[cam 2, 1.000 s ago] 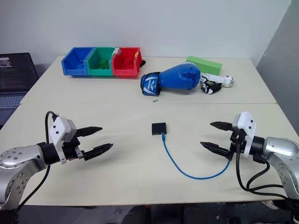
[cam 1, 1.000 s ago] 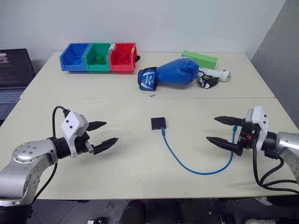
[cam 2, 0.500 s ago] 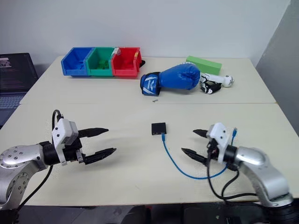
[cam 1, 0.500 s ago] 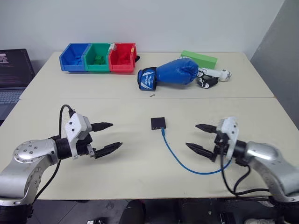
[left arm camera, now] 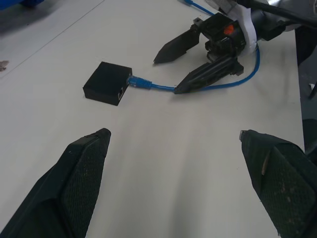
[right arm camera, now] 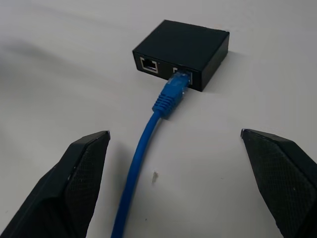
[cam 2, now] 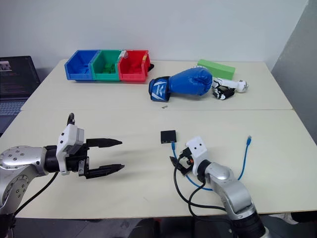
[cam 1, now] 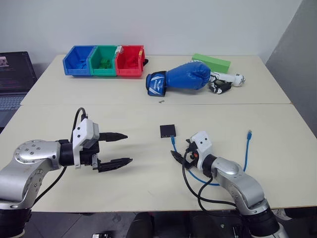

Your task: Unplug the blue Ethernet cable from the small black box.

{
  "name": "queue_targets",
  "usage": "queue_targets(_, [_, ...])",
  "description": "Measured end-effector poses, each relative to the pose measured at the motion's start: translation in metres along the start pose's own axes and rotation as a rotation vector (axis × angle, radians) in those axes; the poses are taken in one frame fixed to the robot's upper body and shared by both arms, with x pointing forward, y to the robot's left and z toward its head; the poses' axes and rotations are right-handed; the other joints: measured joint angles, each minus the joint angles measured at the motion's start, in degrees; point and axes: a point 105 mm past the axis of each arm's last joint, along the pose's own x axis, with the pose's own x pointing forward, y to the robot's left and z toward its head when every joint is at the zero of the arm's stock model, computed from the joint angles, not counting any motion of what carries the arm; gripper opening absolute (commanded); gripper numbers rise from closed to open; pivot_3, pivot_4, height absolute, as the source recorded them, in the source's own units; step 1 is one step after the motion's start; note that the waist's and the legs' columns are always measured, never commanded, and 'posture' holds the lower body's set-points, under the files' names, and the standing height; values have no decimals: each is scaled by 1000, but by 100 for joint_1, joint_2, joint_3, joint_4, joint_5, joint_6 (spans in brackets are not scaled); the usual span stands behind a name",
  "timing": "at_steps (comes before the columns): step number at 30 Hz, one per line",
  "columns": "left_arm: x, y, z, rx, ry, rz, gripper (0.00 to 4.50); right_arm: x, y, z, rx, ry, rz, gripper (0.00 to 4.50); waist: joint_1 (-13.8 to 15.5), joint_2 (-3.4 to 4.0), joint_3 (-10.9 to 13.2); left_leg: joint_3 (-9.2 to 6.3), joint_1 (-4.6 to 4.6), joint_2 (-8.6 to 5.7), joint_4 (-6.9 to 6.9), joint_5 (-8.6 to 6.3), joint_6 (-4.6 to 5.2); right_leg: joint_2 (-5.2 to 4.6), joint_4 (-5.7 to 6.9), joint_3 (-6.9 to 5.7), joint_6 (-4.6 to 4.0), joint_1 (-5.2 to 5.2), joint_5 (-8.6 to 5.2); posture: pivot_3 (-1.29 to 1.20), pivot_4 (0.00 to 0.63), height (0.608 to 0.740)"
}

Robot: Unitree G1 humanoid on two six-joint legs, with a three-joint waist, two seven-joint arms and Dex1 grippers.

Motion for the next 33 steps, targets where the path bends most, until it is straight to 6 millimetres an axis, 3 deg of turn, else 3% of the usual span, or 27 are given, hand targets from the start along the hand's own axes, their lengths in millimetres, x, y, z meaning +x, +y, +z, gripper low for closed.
queue_targets(6, [3,1,2,14,6,-12,4468,12,7,5,-15,13,25,4497,-17,0,0,-1,3,0,0,0,0,7,4,-2,0,-1,0,0,150,740])
queue_targets(9, [3,3,2,14,7,-5,4500,17,8,6,-39,25,27,4001,-56,-1,-1,-2,4,1,-1,0,0,10,5,-2,0,-2,0,0,150,740])
queue_targets(24, [5,11,2,4,-2,26,4500,27,3,10,-111,59,10,227,-124,-2,-1,-1,5,-1,1,0,0,2,7,0,0,1,0,0,150,740])
queue_targets(29, [5,15,0,-29,-8,46,4500,21,-10,11,-171,69,15,80,-53,-2,-1,-2,3,-5,2,0,1,-3,5,-3,0,2,0,0,150,740])
queue_targets(33, [0,29,-6,-167,-56,103,4500,7,-29,12,-265,77,66,73,-40,-3,1,-3,-1,-5,2,0,1,0,5,-7,0,-2,0,0,150,740])
